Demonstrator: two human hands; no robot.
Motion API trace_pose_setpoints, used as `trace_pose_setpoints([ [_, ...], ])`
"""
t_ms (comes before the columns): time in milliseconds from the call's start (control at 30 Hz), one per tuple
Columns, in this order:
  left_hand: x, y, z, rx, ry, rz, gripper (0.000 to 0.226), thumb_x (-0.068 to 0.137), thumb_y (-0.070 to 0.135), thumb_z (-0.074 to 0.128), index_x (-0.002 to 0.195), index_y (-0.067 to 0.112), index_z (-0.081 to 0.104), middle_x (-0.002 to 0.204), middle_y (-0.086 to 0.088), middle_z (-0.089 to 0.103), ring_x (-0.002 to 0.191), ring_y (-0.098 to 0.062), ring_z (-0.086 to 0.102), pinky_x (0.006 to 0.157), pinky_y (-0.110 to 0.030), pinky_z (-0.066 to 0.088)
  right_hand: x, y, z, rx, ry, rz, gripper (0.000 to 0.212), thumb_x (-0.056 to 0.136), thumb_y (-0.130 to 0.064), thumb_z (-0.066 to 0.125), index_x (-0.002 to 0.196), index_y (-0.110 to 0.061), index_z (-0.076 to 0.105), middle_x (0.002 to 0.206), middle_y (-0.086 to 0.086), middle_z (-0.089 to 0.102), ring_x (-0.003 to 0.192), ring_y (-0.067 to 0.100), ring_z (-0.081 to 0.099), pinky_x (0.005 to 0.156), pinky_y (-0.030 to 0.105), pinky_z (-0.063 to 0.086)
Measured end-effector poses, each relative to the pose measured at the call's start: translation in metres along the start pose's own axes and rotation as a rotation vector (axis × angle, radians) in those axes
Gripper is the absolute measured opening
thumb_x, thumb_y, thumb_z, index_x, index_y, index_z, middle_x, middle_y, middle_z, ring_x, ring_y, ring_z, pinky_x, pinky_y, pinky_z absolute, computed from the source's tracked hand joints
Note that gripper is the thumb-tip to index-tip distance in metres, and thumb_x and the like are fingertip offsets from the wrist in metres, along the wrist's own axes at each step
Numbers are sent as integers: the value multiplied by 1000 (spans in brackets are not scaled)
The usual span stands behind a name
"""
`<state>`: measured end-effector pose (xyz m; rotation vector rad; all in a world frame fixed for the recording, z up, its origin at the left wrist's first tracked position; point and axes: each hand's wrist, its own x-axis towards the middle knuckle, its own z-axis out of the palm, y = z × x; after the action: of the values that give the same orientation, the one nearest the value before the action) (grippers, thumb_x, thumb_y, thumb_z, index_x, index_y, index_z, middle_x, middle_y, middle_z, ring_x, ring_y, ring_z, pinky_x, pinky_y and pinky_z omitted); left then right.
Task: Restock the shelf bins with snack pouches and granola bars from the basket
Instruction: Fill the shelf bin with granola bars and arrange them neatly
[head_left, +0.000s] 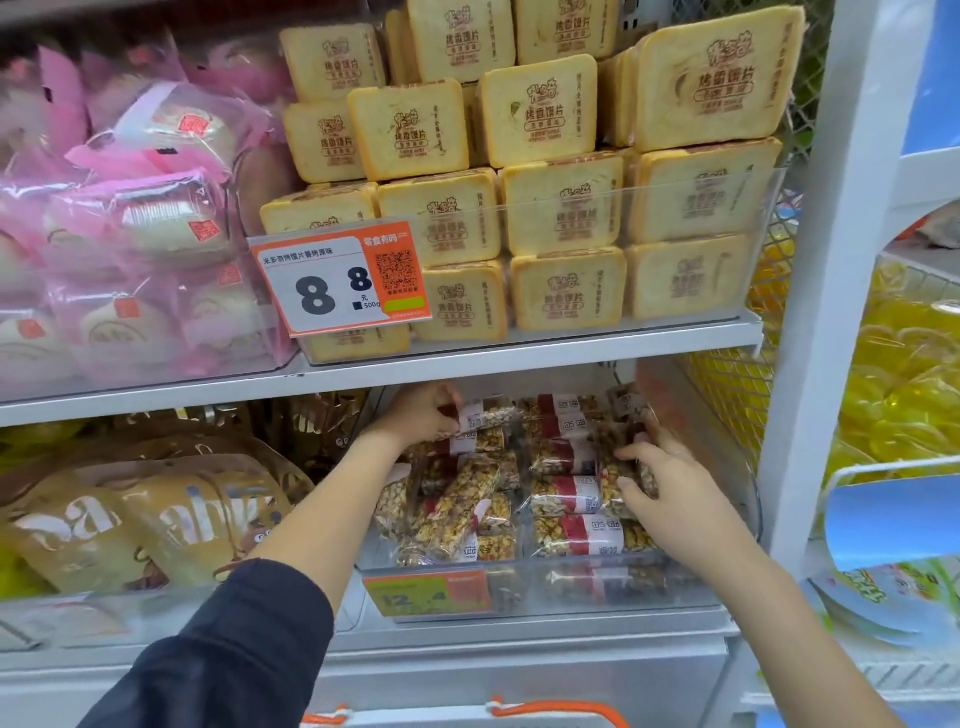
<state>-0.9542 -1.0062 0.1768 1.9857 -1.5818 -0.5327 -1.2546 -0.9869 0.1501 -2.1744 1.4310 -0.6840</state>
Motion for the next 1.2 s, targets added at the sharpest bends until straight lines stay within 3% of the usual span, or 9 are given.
trace_pose_setpoints([
  [133, 10, -5, 5, 244, 166, 25, 27, 85, 5, 62, 110, 12, 54, 119, -8, 57, 115, -26, 51, 91, -32, 41, 0, 1, 2, -3, -8, -7, 32, 95, -23, 53, 127, -24, 56, 158, 4, 20, 145, 20, 17, 113, 34, 24],
  [333, 13, -10, 6, 277, 155, 46, 20, 86, 2, 54, 93, 21, 49, 105, -2, 54, 107, -26, 52, 87, -33, 41, -2, 3, 1, 4, -24, -21, 33, 95, -26, 52, 128, -26, 54, 158, 3, 20, 146, 19, 14, 115, 33, 21],
  [500, -21, 11, 2, 294, 222, -75, 42, 94, 4, 42, 135, 13, 45, 134, -12, 50, 118, -28, 50, 91, -29, 41, -2, 2, 1, 5, -20, -23, 33, 95, -25, 52, 128, -25, 55, 158, 4, 20, 146, 20, 13, 115, 35, 20],
  [633, -96, 23, 13, 214, 189, -84, 45, 94, 32, 54, 134, 15, 48, 122, -8, 62, 99, -20, 62, 88, -29, 48, -2, -2, 2, -20, -19, -22, 32, 95, -23, 52, 127, -23, 55, 158, 6, 18, 146, 22, 12, 114, 35, 22],
  [767, -129, 35, 29, 474, 40, -18, 64, 84, 59, 55, 135, 21, 44, 115, -2, 66, 114, -19, 54, 117, -38, 13, -4, -5, 3, -41, -26, -4, 32, 96, -22, 51, 128, -23, 55, 158, 9, 18, 146, 25, 12, 115, 40, 23],
  [833, -126, 40, 27, 542, 32, -14, 64, 81, 55, 60, 134, 23, 44, 117, 1, 64, 110, -21, 56, 107, -36, 31, -5, -5, 3, -50, -28, -5, 32, 96, -23, 51, 128, -24, 55, 158, 9, 19, 146, 25, 13, 115, 42, 24],
  [933, -114, 45, 14, 172, 31, -62, 48, 78, 41, 65, 122, 27, 52, 96, 3, 67, 81, -15, 66, 76, -31, 55, -6, -2, 3, -48, -18, -12, 32, 96, -24, 51, 128, -25, 55, 158, 7, 18, 146, 24, 12, 116, 43, 25],
  [1067, -103, 55, -8, -918, -272, -346, 29, 93, 23, 45, 111, 2, 53, 100, -21, 70, 75, -25, 65, 73, -40, 58, -7, -3, 3, -92, 20, -50, 29, 95, -21, 52, 122, -24, 58, 156, 6, 24, 147, 26, 10, 117, 44, 20],
  [1200, -104, 59, 0, -1106, -453, -400, 32, 99, 17, 35, 123, 0, 47, 107, -21, 68, 81, -23, 64, 75, -36, 55, -18, -34, 5, 23, 252, -223, 21, 92, -22, 56, 112, -21, 64, 125, -2, 57, 117, 20, 51, 96, 36, 46],
])
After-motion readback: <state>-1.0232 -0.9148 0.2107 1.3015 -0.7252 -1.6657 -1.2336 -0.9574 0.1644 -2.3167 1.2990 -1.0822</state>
